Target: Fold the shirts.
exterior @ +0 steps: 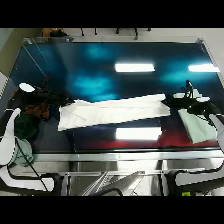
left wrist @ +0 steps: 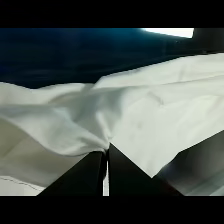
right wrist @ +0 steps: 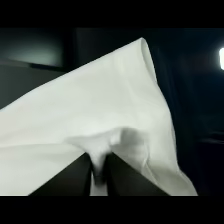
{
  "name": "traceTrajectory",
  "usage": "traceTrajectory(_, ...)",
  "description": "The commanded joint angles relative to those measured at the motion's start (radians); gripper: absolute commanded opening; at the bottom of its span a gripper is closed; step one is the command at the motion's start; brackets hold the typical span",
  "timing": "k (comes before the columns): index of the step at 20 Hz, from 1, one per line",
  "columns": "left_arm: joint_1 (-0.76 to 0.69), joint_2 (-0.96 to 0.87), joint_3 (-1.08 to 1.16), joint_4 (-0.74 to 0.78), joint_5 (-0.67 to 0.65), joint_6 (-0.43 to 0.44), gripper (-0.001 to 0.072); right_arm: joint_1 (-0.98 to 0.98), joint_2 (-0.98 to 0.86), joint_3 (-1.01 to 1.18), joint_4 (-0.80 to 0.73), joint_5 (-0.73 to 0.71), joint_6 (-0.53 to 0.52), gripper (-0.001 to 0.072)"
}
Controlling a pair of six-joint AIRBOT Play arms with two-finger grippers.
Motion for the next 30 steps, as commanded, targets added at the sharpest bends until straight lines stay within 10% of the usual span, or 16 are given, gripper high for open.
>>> traceTrajectory(1, -0.006, -0.058, 0.01, -0.001, -0.045, -0.009, 0.0017, -0.017, 0.014, 0.045, 0.003, 0.052, -0.016, 0.0268)
traceTrajectory(3, -0.005, -0.057, 0.009, 0.0, -0.112, -0.017, 0.0017, -0.053, 0.031, 0.094, -0.004, 0.117, -0.015, 0.0331)
traceTrajectory(5, -0.006, -0.057, 0.009, 0.022, -0.174, -0.032, 0.0019, -0.092, 0.032, 0.119, -0.008, 0.123, -0.008, 0.0602)
traceTrajectory(10, -0.005, -0.056, 0.01, 0.022, -0.249, -0.043, 0.0023, -0.119, -0.034, 0.12, -0.007, 0.166, -0.008, 0.0607)
traceTrajectory(11, -0.005, -0.052, 0.01, 0.022, -0.256, -0.044, 0.0171, -0.117, -0.055, 0.12, -0.004, 0.175, -0.008, 0.0607)
traceTrajectory(12, -0.005, -0.042, 0.01, 0.021, -0.255, -0.047, 0.049, -0.117, -0.078, 0.12, -0.005, 0.185, -0.008, 0.0605)
traceTrajectory(13, -0.002, -0.031, 0.01, 0.021, -0.249, -0.053, 0.0604, -0.119, -0.098, 0.12, -0.004, 0.196, -0.008, 0.0605)
traceTrajectory(22, 0.108, 0.177, 0.01, 0.014, -0.17, -0.062, 0.06, -0.111, -0.2, 0.124, 0.012, 0.252, -0.009, 0.0593)
traceTrajectory(27, 0.003, 0.212, 0.009, 0.015, -0.098, -0.062, 0.06, -0.068, -0.21, 0.167, 0.033, 0.371, -0.043, 0.0062)
traceTrajectory(30, -0.117, 0.173, 0.009, 0.014, -0.004, -0.062, 0.0598, -0.057, -0.174, 0.261, 0.048, 0.458, -0.017, 0.0019)
